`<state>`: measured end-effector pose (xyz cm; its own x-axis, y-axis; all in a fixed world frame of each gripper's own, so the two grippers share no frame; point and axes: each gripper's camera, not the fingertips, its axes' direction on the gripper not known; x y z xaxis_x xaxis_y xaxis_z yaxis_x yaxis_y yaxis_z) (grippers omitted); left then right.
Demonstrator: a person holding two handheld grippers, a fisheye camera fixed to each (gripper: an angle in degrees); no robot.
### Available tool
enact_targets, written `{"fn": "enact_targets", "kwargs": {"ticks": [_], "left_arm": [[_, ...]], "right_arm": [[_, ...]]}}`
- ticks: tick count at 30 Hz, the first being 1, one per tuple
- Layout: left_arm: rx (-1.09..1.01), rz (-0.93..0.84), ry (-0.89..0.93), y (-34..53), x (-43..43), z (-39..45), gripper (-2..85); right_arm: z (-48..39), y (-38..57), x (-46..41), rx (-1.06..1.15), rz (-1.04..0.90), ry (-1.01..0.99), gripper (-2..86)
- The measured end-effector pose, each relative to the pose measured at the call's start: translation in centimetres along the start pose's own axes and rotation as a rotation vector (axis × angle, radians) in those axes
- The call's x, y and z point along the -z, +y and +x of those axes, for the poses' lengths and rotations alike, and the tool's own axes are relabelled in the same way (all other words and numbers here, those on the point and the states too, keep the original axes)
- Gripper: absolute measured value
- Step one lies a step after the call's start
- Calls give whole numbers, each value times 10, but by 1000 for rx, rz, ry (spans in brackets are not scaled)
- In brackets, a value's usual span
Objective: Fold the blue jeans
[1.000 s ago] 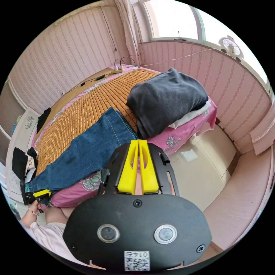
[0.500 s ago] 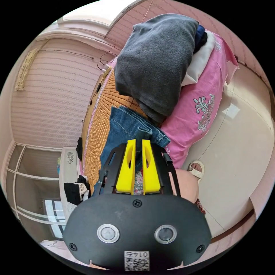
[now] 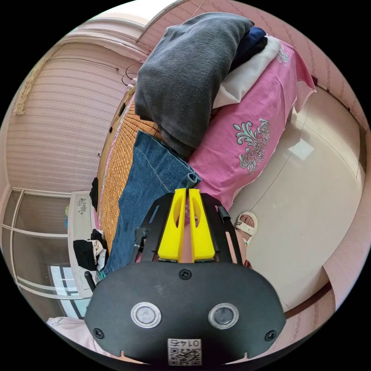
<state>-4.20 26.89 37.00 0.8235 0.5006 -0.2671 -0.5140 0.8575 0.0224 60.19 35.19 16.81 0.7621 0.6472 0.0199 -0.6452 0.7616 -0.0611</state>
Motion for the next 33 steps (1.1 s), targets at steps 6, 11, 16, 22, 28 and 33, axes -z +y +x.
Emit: {"fn": "enact_targets", "kwargs": {"ticks": [6, 11, 16, 22, 28, 33], "left_arm": [[16, 46, -8, 25, 20, -4, -5], [95, 82, 73, 51, 29, -24, -6], [168, 131, 82, 84, 52, -49, -8], [134, 173, 38, 80, 70, -43, 15], [3, 71, -5, 47, 42, -4, 42], [-40, -34, -47, 50, 21, 0, -7]], "right_arm": [[-27, 7, 5, 17, 2, 73, 1], [-107, 13, 8, 213, 17, 192, -2], [-228, 24, -27, 541, -77, 207, -3], [-404, 107, -132, 1059, -377, 153, -4], [-516, 196, -216, 1370, -589, 199, -9], [-547, 209, -244, 1476, -609, 354, -9]]}}
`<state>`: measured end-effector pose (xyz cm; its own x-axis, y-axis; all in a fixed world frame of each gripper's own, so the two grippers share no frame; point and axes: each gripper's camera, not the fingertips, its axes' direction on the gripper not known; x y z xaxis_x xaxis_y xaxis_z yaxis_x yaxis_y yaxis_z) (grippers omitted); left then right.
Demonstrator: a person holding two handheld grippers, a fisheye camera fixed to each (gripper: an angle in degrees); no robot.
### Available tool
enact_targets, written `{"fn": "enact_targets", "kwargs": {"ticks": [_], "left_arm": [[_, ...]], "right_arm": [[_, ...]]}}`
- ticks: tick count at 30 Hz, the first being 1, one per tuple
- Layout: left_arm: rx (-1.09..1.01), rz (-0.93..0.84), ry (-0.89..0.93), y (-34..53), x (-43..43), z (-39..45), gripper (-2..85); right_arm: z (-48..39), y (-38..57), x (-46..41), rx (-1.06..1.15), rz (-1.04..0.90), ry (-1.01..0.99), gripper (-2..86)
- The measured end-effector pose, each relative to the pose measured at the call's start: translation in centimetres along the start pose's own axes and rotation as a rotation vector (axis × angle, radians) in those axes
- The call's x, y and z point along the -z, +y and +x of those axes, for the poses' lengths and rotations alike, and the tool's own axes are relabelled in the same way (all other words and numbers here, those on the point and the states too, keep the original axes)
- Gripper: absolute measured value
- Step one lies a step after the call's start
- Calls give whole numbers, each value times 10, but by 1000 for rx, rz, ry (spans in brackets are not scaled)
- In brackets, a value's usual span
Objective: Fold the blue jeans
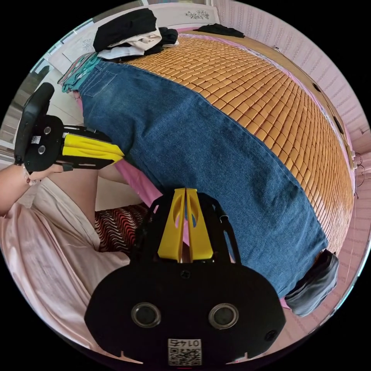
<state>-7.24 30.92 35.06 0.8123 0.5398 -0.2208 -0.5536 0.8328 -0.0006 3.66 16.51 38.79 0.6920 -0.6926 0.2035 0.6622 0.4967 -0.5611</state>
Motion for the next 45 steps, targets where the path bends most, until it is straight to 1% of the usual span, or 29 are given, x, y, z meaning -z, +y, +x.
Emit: {"fn": "enact_targets", "kwargs": {"ticks": [5, 7, 9, 10, 12, 15, 17, 19, 20, 21, 24, 26, 31, 32, 33, 35, 36, 41, 45], "left_arm": [[-94, 0, 1, 6, 3, 6, -9], [-53, -4, 32, 4, 8, 1, -9], [12, 78, 108, 13, 32, -8, -8], [21, 104, 112, 17, 40, -10, -8], [46, 208, 115, 28, 66, -11, -9], [68, 272, 119, 14, 75, -10, -10], [75, 265, 122, -3, 67, -7, -10], [66, 201, 103, -16, 46, 0, -10], [54, 123, 101, -20, 26, 5, -10], [43, 112, 93, -16, 17, 11, -10], [37, 150, 57, -5, 21, 21, -10], [55, 162, 37, -2, 23, 26, -10], [6, 208, -51, 10, 26, 44, -10], [8, 212, -51, 12, 28, 45, -10], [18, 208, -41, 12, 29, 43, -10], [33, 194, -20, 11, 31, 40, -10], [25, 182, -11, 10, 32, 38, -10], [-44, 174, 46, 12, 32, 27, -10], [-19, 182, 161, 16, 31, 3, -10]], "right_arm": [[-11, -32, 13, 36, 13, 40, -7], [-7, -44, 19, 13, 8, 6, -7], [-1, -58, 26, -5, -34, -50, -6], [-2, -66, 34, 14, -49, -52, -5], [-9, -78, 53, 58, -4, -14, -5], [-23, -122, 72, 149, 3, 5, -4], [-28, -172, 76, 179, -3, -21, -4], [-32, -210, 75, 190, -20, -16, -4], [-34, -233, 72, 190, -37, 0, -4], [-35, -244, 70, 190, -45, 3, -4], [-42, -290, 64, 214, -51, 24, -4], [-45, -317, 46, 258, -131, 108, -5], [-50, -359, 38, 367, -308, 118, -5], [-53, -368, 45, 381, -280, 140, -5], [-53, -373, 47, 380, -270, 146, -5], [-50, -384, 25, 359, -352, 122, -5], [-50, -386, 26, 358, -337, 117, -5], [-50, -395, 16, 399, -432, 126, -5], [-54, -384, 10, 417, -428, 179, -5]]}}
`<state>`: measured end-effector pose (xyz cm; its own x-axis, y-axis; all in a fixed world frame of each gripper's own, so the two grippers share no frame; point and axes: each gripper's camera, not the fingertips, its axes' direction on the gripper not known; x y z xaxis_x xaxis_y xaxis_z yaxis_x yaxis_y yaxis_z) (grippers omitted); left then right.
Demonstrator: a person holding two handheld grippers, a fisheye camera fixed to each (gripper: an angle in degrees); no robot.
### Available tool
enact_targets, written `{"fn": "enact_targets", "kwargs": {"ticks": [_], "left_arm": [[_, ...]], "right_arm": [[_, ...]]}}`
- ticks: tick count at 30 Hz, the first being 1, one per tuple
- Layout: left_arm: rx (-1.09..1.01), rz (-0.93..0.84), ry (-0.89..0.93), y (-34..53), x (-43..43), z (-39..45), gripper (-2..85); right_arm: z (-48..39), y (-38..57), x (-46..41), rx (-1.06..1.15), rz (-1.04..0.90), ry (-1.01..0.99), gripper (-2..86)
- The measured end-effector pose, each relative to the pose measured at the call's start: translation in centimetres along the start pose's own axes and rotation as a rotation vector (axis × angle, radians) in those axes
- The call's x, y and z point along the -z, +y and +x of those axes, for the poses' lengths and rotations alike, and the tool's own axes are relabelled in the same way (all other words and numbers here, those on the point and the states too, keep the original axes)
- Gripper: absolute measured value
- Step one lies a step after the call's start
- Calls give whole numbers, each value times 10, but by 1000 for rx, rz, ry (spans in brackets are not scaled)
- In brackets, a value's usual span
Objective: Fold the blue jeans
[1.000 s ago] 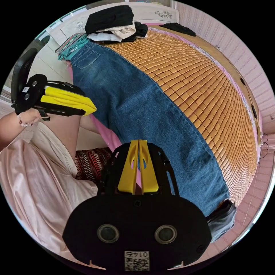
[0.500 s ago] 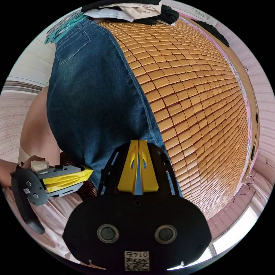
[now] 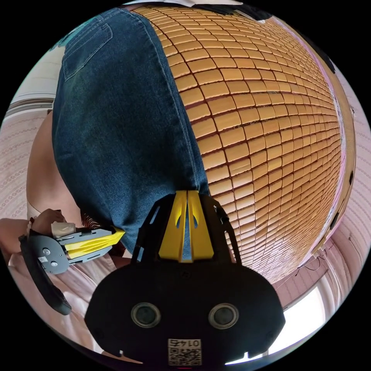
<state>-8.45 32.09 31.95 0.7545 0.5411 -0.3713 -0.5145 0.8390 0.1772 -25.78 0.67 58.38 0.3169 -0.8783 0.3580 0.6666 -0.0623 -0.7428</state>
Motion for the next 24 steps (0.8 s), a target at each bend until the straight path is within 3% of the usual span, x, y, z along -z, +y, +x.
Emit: {"fn": "enact_targets", "kwargs": {"ticks": [3, 9, 12, 15, 17, 21, 24], "left_arm": [[-25, -16, -5, 0, 2, -1, -9], [-48, -3, -70, 8, 11, 6, -10], [-12, 69, -93, 29, 24, 8, -10], [30, 127, -87, 53, 47, 5, -10], [59, 166, -88, 66, 60, -1, -10], [177, 165, -59, 82, 78, -33, -9], [280, 177, -36, 87, 87, -61, -8]], "right_arm": [[-6, 11, -9, -12, 10, 34, -6], [14, 62, -31, -149, 104, -123, -7], [-10, 157, -38, -269, 473, -68, -5], [-24, 283, -78, -483, 658, -213, -2], [-34, 400, -122, -751, 715, -222, 0], [-53, 569, -194, -1213, 681, -153, 11], [-65, 676, -261, -1499, 650, -258, 48]]}}
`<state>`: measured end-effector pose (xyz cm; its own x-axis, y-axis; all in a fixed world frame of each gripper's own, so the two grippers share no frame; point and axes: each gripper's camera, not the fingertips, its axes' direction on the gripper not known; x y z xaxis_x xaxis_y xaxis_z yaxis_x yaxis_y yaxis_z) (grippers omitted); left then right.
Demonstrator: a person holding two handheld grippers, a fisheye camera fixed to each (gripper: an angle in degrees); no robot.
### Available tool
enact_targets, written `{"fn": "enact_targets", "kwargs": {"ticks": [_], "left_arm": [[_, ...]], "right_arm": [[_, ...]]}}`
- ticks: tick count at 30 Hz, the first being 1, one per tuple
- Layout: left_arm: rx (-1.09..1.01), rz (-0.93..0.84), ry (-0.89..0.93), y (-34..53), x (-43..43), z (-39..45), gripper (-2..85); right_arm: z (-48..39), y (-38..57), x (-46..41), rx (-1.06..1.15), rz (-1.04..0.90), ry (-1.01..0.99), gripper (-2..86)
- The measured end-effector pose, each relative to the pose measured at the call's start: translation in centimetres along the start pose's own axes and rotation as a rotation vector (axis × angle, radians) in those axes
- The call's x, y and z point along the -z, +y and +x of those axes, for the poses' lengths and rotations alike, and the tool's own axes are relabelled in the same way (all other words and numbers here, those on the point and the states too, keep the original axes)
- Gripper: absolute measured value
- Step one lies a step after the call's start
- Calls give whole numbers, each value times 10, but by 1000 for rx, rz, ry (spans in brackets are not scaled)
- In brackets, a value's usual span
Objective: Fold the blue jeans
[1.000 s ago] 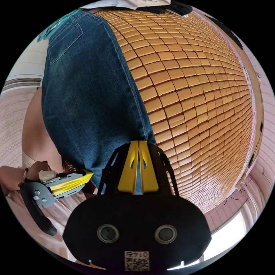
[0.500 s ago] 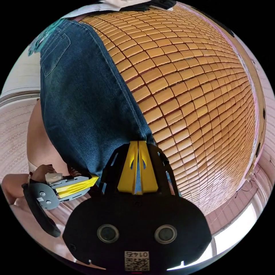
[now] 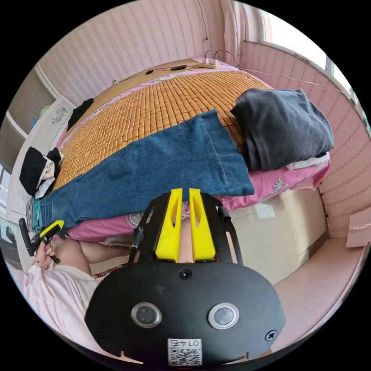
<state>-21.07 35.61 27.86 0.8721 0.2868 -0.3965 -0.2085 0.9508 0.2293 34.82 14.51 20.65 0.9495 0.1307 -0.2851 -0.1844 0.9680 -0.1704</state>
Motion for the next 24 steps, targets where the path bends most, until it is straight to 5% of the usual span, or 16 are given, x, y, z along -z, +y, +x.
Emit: {"fn": "enact_targets", "kwargs": {"ticks": [5, 11, 19, 24], "left_arm": [[125, -22, 0, -5, 6, -40, -7], [220, -66, 4, 1, 4, -73, -7], [264, -121, -21, 1, -10, -96, -6], [299, -163, -73, 1, -16, -116, -8]], "right_arm": [[130, 30, -11, -321, 81, -63, 147], [193, 41, -45, -433, 68, -292, 141], [231, 58, -52, -405, 33, -305, 77], [231, 53, -12, -252, 183, -481, 33]]}}
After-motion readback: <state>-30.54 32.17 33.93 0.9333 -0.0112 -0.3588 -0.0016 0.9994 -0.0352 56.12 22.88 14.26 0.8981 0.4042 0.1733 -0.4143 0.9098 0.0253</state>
